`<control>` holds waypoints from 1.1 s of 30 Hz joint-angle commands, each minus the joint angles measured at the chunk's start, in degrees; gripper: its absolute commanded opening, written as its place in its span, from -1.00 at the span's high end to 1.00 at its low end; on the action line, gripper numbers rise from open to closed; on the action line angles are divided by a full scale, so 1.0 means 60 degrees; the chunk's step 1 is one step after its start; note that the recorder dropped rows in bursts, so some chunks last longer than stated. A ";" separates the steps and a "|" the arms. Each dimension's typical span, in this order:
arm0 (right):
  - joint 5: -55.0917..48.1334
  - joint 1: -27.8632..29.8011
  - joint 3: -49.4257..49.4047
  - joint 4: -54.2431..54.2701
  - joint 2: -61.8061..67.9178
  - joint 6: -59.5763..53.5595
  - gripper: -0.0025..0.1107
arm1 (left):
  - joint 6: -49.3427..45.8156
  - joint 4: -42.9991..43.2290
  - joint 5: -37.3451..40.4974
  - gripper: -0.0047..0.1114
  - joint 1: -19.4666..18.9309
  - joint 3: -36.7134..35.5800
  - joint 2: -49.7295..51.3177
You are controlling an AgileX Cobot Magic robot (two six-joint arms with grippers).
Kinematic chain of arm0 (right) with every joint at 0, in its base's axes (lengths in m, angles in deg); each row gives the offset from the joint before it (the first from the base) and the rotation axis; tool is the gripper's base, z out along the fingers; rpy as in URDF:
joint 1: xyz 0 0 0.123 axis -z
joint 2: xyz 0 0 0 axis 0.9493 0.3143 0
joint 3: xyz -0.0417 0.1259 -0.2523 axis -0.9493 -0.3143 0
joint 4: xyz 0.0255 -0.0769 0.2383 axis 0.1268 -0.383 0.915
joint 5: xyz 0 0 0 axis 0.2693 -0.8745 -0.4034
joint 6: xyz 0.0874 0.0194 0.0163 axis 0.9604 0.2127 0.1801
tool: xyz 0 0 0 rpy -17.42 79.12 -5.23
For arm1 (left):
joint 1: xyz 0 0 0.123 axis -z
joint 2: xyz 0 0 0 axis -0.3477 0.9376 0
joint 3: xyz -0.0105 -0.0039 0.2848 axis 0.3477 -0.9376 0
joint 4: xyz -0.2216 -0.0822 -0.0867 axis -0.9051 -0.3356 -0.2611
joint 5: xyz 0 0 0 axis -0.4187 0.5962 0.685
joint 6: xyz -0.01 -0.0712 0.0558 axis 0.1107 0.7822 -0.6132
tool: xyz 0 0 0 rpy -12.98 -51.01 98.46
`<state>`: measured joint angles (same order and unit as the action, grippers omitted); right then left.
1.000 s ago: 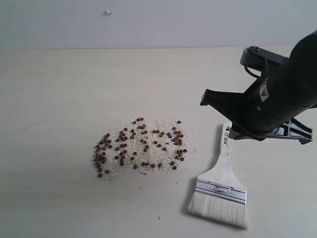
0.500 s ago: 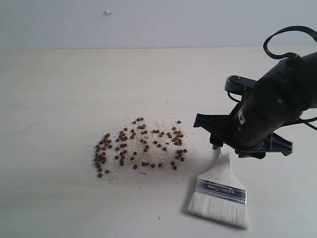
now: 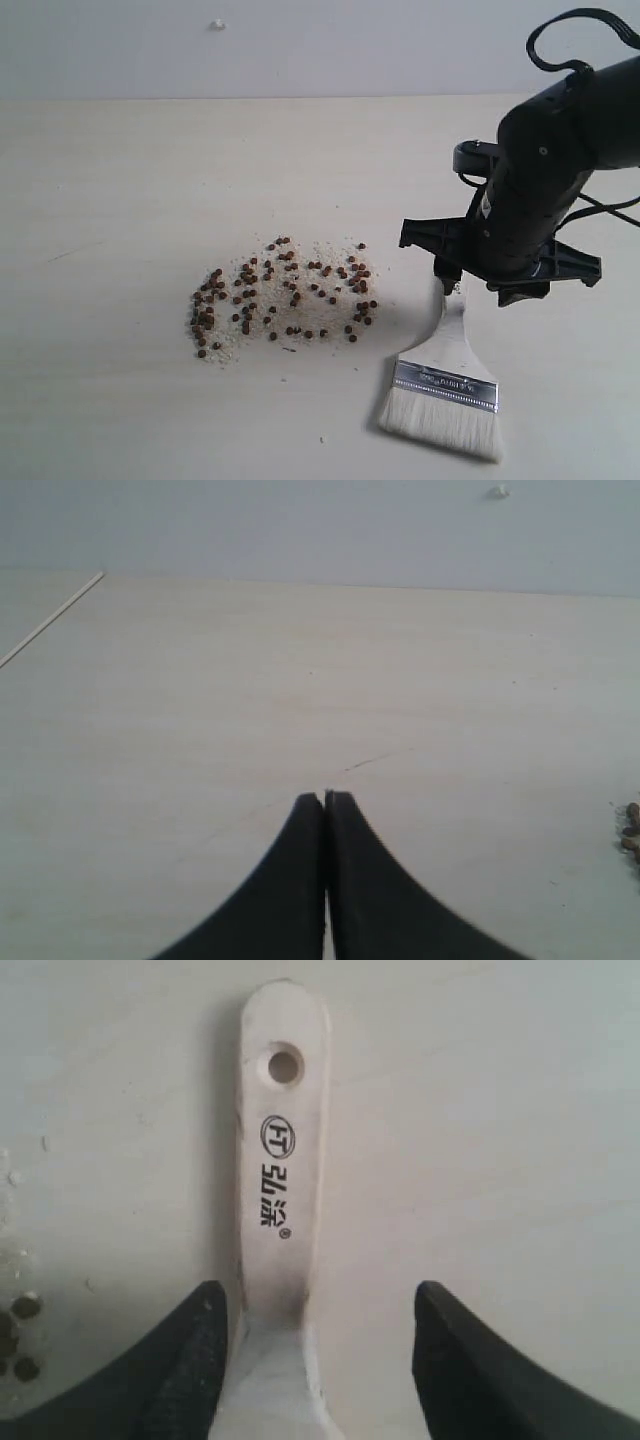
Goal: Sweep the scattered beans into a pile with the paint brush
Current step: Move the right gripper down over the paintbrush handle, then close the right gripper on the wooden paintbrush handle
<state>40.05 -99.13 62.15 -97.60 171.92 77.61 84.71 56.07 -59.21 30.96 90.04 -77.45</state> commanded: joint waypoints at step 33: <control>0.0702 0.0029 0.0280 0.0649 0.1263 -0.0620 0.86 | 0.0086 0.0048 -0.0041 0.92 0.0048 -0.0023 -0.0077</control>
<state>42.89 -99.13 63.61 -93.89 179.02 75.77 84.71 56.07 -59.21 30.96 90.04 -77.45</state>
